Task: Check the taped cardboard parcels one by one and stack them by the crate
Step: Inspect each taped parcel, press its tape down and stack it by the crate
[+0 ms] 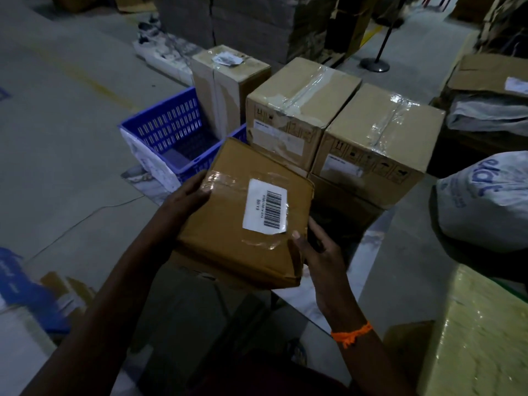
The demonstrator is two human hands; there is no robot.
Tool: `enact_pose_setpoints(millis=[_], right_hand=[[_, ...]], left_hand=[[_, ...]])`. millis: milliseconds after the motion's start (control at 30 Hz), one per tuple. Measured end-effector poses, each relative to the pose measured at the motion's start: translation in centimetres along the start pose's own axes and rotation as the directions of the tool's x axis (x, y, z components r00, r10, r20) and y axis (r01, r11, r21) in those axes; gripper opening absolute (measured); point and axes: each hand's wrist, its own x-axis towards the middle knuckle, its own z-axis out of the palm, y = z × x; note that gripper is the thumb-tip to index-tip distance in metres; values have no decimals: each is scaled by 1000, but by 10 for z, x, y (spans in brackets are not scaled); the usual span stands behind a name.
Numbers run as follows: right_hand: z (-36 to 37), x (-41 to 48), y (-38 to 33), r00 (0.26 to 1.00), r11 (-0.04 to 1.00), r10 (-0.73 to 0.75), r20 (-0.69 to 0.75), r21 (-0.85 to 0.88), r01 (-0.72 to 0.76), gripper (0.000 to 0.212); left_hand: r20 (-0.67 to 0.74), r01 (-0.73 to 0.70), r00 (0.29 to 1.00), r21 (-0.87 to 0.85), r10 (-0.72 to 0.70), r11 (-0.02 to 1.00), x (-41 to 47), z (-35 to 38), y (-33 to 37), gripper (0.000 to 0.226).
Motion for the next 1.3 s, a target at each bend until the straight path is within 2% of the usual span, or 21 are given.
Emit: enact_pose_setpoints(millis=[67, 133, 233, 300, 433, 533, 667, 767, 867, 967, 1067, 1200, 1300], right_hand=[[2, 0, -6, 998, 998, -42, 37, 50, 40, 65], [0, 5, -13, 996, 996, -83, 32, 29, 82, 65], [-11, 20, -23, 992, 992, -125, 7, -28, 125, 44], [-22, 31, -25, 996, 993, -94, 7, -72, 95, 44], [-46, 39, -26, 997, 989, -74, 28, -125, 77, 61], [-55, 43, -24, 997, 990, -59, 40, -123, 64, 53], [-57, 48, -32, 999, 994, -2, 47, -111, 7, 41], [-48, 52, -43, 983, 990, 104, 149, -106, -89, 25], [-38, 58, -51, 965, 986, 108, 238, -152, -73, 39], [-36, 65, -56, 940, 991, 40, 338, -136, 7, 47], [-41, 77, -55, 910, 987, -16, 415, -140, 81, 69], [-66, 99, -37, 877, 969, -15, 480, -208, 131, 83], [-98, 109, -16, 901, 969, 29, 432, -235, 81, 83]], left_hand=[[-44, 16, 999, -64, -18, 998, -1, -7, -1, 49], [-70, 17, 997, -103, -24, 995, -4, -2, -7, 48], [-36, 43, 998, -126, -47, 991, -13, 22, -24, 71], [-76, 68, 994, -151, -80, 986, -15, 39, -37, 82], [-118, 113, 984, -182, -136, 977, -13, 63, -46, 89], [-150, 105, 979, -204, -138, 973, -9, 71, -43, 78], [-156, 90, 981, -149, -113, 985, -4, 73, -38, 72], [-130, 105, 984, -131, -122, 986, -4, 72, -37, 75], [-179, 65, 980, -135, -89, 989, -12, 69, -36, 84], [-260, -75, 965, -133, 39, 988, -31, 65, -36, 93], [-345, -175, 931, -144, 117, 974, -45, 66, -43, 93], [-393, -130, 919, -312, -3, 941, -55, 74, -50, 61], [-309, -36, 948, -335, -73, 942, -65, 86, -64, 70]])
